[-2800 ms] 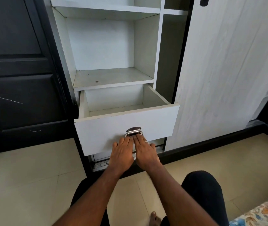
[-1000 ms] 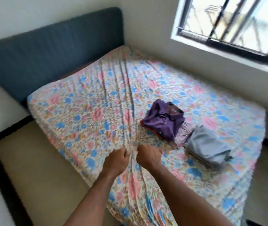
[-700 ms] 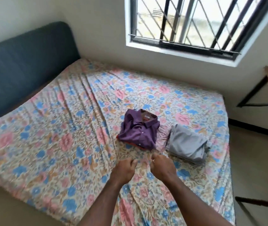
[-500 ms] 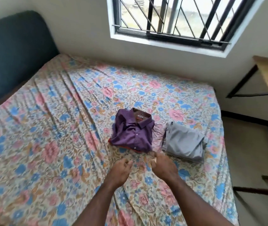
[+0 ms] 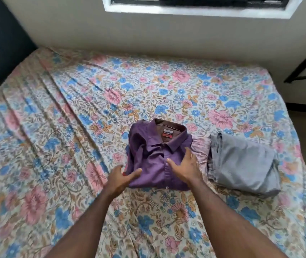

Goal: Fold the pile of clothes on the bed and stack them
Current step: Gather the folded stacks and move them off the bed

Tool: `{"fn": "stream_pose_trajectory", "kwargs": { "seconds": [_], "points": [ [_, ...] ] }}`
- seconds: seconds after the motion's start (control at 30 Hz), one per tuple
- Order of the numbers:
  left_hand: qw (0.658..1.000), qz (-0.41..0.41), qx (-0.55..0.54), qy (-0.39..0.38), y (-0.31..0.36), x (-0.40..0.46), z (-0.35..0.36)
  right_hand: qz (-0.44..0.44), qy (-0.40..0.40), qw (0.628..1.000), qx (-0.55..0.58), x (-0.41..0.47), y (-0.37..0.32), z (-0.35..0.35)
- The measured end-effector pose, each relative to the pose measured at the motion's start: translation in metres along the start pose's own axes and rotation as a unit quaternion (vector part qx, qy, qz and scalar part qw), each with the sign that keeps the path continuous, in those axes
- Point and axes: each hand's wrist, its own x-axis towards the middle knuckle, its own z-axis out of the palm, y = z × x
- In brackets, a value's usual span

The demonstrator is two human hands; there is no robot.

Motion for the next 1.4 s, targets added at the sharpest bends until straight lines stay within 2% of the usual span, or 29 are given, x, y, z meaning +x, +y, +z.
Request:
{"fn": "stream_pose_trajectory", "kwargs": {
  "seconds": [0.1, 0.23, 0.33, 0.5, 0.63, 0.8, 1.0, 1.23, 1.4],
  "points": [
    [1.0, -0.007, -0.01, 0.012, 0.004, 0.056, -0.005, -0.009, 0.0, 1.0, 0.004, 0.027, -0.018, 0.015],
    [0.993, -0.008, -0.115, -0.021, 0.015, 0.115, 0.007, -0.009, -0.015, 0.997, -0.078, 0.046, -0.018, 0.046],
    [0.985, -0.033, -0.168, -0.027, 0.002, 0.162, 0.024, 0.001, -0.016, 0.997, -0.082, 0.063, -0.01, 0.064],
    [0.972, -0.014, -0.228, 0.054, 0.003, 0.184, 0.042, -0.001, -0.035, 0.996, -0.087, 0.076, 0.006, 0.074],
    [0.964, -0.034, -0.263, 0.028, 0.011, 0.189, 0.045, 0.001, -0.043, 0.997, -0.067, 0.084, 0.01, 0.075],
    [0.969, -0.045, -0.237, 0.056, 0.007, 0.187, 0.046, 0.002, -0.056, 0.997, -0.058, 0.086, 0.014, 0.078],
    [0.978, -0.019, -0.203, -0.032, 0.007, 0.196, 0.041, 0.007, -0.048, 0.997, -0.059, 0.085, 0.017, 0.083],
    [0.96, -0.042, -0.262, -0.092, 0.022, 0.196, 0.034, 0.007, -0.055, 0.997, -0.059, 0.087, 0.017, 0.082],
    [0.967, -0.057, -0.235, -0.08, 0.024, 0.198, 0.03, 0.009, -0.069, 0.997, -0.044, 0.089, 0.02, 0.082]
  ]
}}
